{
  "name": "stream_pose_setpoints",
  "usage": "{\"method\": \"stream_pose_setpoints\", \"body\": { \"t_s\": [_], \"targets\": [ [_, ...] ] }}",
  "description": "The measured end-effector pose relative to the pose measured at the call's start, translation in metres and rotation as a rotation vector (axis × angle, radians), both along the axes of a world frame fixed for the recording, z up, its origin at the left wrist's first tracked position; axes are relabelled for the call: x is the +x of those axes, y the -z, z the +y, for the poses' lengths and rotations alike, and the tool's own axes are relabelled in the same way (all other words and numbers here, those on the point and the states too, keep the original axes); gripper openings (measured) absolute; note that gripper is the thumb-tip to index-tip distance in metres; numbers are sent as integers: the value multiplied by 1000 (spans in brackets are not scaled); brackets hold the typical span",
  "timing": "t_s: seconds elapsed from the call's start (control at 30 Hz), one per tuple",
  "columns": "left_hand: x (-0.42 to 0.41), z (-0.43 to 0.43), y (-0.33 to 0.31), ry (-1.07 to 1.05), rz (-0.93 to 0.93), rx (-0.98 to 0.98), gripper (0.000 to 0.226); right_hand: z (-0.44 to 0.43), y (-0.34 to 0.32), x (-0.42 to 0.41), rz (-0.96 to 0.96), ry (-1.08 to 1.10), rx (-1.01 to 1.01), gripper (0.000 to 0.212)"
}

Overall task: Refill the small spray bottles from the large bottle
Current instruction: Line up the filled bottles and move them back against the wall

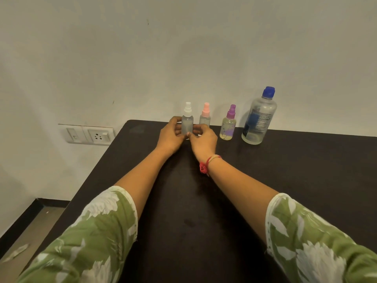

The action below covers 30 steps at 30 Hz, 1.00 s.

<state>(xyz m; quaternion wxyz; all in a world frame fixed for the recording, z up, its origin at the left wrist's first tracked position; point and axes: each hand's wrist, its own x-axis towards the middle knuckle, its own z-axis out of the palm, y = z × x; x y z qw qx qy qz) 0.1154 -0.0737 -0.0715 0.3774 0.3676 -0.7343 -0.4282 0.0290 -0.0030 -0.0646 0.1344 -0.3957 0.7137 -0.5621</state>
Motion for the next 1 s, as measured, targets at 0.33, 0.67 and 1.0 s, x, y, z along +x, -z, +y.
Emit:
{"method": "stream_pose_setpoints", "body": {
  "t_s": [0.33, 0.67, 1.0],
  "targets": [
    [-7, 2, 0, -25, -139, -41, 51, 54, 0, -52, 40, 202, -50, 15],
    [-10, 2, 0, -79, -182, -34, 46, 48, -1, -72, 135, 207, 85, 31],
    [-13, -3, 1, -113, -204, -37, 44, 29, 0, -84, 94, 230, 102, 35]
  ]
}}
